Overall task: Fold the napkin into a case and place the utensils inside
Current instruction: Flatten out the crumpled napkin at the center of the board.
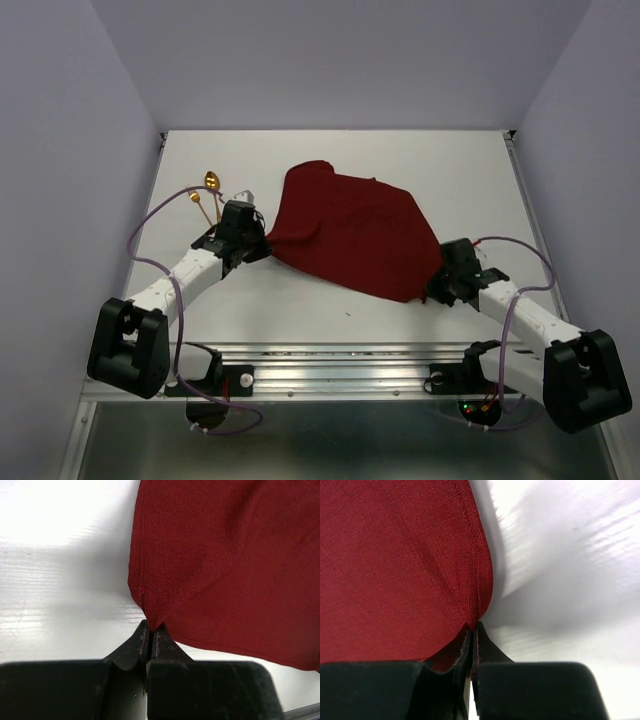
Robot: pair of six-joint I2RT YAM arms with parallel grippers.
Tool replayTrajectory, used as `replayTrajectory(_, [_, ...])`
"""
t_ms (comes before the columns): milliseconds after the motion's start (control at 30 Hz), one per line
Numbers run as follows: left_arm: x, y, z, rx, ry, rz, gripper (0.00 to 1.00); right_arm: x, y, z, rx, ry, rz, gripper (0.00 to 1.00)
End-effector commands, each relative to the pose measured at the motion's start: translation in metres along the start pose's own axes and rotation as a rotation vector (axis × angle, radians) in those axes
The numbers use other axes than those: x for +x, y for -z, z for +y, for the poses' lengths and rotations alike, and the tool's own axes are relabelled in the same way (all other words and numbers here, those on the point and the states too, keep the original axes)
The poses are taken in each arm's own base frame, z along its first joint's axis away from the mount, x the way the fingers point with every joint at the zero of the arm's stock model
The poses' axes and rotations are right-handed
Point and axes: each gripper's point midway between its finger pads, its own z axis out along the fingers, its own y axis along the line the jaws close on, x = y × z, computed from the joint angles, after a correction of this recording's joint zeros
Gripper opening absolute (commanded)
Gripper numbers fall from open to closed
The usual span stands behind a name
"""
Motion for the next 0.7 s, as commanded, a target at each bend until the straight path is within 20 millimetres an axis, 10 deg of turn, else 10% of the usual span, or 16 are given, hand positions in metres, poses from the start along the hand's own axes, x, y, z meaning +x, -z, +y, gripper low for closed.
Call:
replayTrajectory(0, [-0.029,0.017,-0.022,0.066,-0.028,-0.072,0.0,-0.026,0.022,0.006,0.034,0.041,-0.086,0.01])
replayTrajectory(133, [-0.047,0.023,-0.034,0.074,-0.035,-0.085,0.0,-0.066,0.049,0.035,-0.003,0.076,-0.208,0.01])
replayTrajectory(367, [-0.15,0.079,-0.105,0.204,-0.074,-0.289,0.0,-0.144,0.108,0.102,-0.077,0.206,-0.423,0.01])
replayTrajectory(567, [-0.246,0.167,-0.149,0.234,-0.123,-0.548,0.0,-0.24,0.248,0.185,-0.282,0.201,-0.739,0.01])
replayTrajectory(667, [-0.277,0.222,-0.169,0.295,-0.115,-0.67,0.0,-0.257,0.297,0.202,-0.354,0.197,-0.818,0.01])
